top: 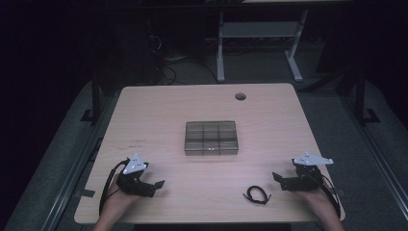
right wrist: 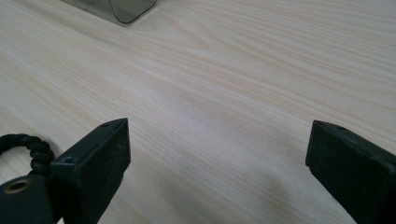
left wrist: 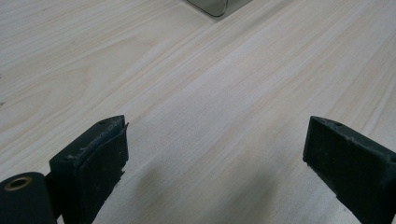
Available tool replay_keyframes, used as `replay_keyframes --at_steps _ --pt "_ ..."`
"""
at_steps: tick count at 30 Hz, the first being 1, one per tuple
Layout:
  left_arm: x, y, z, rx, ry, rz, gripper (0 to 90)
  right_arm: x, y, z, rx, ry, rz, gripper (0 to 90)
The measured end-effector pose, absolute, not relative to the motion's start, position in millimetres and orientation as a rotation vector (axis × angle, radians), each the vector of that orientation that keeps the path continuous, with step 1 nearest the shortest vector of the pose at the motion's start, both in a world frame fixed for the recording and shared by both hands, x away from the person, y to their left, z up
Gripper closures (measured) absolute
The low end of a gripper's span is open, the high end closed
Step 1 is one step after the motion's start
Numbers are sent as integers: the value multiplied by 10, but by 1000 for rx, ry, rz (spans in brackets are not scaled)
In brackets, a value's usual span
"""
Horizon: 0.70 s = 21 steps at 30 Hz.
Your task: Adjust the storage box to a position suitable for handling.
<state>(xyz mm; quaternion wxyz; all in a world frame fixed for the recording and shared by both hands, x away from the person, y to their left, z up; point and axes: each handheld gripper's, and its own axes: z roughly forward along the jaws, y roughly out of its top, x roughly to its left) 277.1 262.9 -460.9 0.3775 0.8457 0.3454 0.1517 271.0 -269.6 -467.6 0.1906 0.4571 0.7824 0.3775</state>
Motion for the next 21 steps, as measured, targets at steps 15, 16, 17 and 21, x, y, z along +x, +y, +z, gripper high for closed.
replay_keyframes --at_steps 15,16,17,21 --pt "2745 2639 -4549 2139 905 385 145 2747 -2579 -4640 1219 2245 1114 160" --pt "2748 2640 -4545 2130 906 392 151 2745 -2571 -4640 1217 2250 1117 168" --pt "2748 2640 -4545 2130 906 392 169 2745 -2571 -4640 1217 2250 1117 168" --pt "2758 2628 -4524 2115 916 368 220 2763 -2531 -4637 1222 2258 1125 206"
